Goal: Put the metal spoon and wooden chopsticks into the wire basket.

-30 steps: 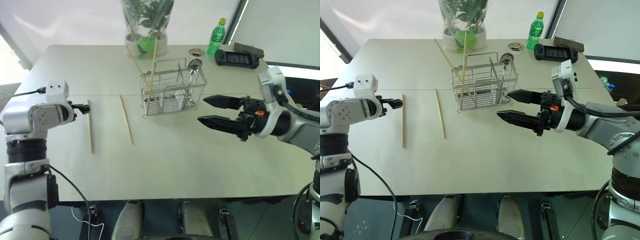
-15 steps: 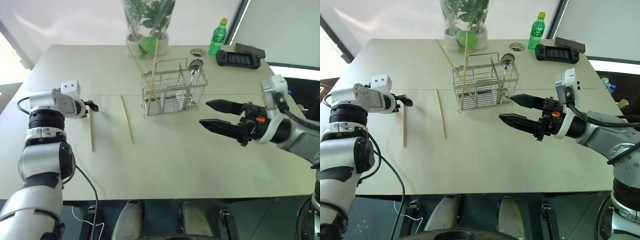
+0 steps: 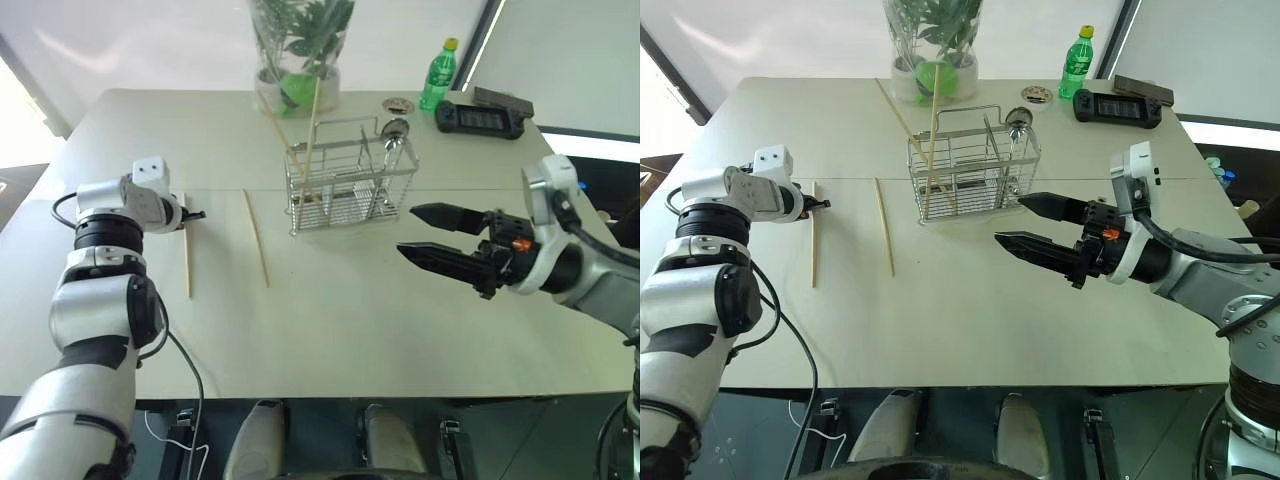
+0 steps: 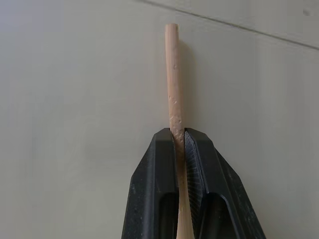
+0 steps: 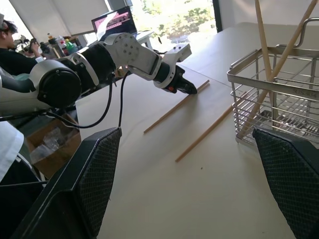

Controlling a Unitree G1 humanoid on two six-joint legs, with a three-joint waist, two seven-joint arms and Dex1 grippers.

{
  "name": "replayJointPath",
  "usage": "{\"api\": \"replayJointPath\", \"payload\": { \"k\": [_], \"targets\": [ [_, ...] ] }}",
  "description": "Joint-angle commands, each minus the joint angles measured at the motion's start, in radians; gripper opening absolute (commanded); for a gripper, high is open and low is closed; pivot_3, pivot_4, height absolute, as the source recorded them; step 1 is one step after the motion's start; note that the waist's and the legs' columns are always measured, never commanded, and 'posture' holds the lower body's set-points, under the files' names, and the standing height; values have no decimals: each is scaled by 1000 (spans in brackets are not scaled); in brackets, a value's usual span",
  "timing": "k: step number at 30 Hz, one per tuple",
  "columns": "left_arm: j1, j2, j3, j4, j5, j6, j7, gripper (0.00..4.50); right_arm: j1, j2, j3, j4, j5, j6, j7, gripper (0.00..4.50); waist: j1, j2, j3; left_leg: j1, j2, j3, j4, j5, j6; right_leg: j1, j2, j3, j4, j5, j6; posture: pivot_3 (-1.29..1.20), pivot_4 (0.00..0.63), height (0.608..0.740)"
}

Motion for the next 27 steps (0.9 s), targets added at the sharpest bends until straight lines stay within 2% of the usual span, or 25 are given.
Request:
{"api": "replayJointPath", "payload": {
  "k": [1,4,5,7,10,13,17,21,27],
  "targets": [
    [29,8,66,-188,-22,-188,10,35,3,-24,-46,-23,39,-20,-16,4371,-1,-2,1,0,0,0,0,0,0,0,0,0,0,0,0,0,150,720],
    [99,-22,121,-508,-97,-412,-92,35,15,-33,-56,-35,74,-14,-56,4371,2,-3,1,-1,0,0,0,1,-1,-1,0,0,0,0,0,0,150,720],
    [107,-39,144,-614,-147,-436,-123,35,22,-34,-60,-42,89,-13,-73,4371,4,-3,2,-2,0,0,0,1,-2,-1,0,0,-1,0,0,0,150,720],
    [94,-67,156,-746,-226,-405,-157,35,38,-36,-65,-57,113,-14,-100,4371,9,-4,2,-4,0,-1,0,1,-3,-1,0,0,-2,1,-1,0,150,720],
    [39,-101,121,-841,-303,-366,-212,35,64,-33,-64,-79,133,-23,-132,4371,10,-4,2,-4,-1,-1,2,1,-3,0,-1,0,-2,1,-1,0,150,720],
    [-14,-139,73,-858,-335,-349,-262,35,76,-30,-59,-91,144,-35,-158,4371,7,-4,1,-3,-1,-1,3,1,-2,2,-1,0,-2,1,-1,0,150,720],
    [11,-242,-67,-849,-273,-432,-326,35,90,-29,-60,-105,160,-53,-187,4371,5,-4,1,-1,-1,0,4,1,-2,5,-1,0,-2,1,-1,0,150,720],
    [10,-318,-98,-779,-242,-513,-335,35,113,-29,-68,-123,176,-73,-218,4371,0,-4,1,-2,-1,0,4,1,-1,3,-1,0,-2,1,0,0,150,720],
    [-1,-365,-120,-682,-209,-610,-365,35,159,-37,-84,-153,206,-103,-259,4371,2,-4,1,-2,-1,0,3,1,-1,1,-1,0,-1,1,0,0,150,720]
  ]
}}
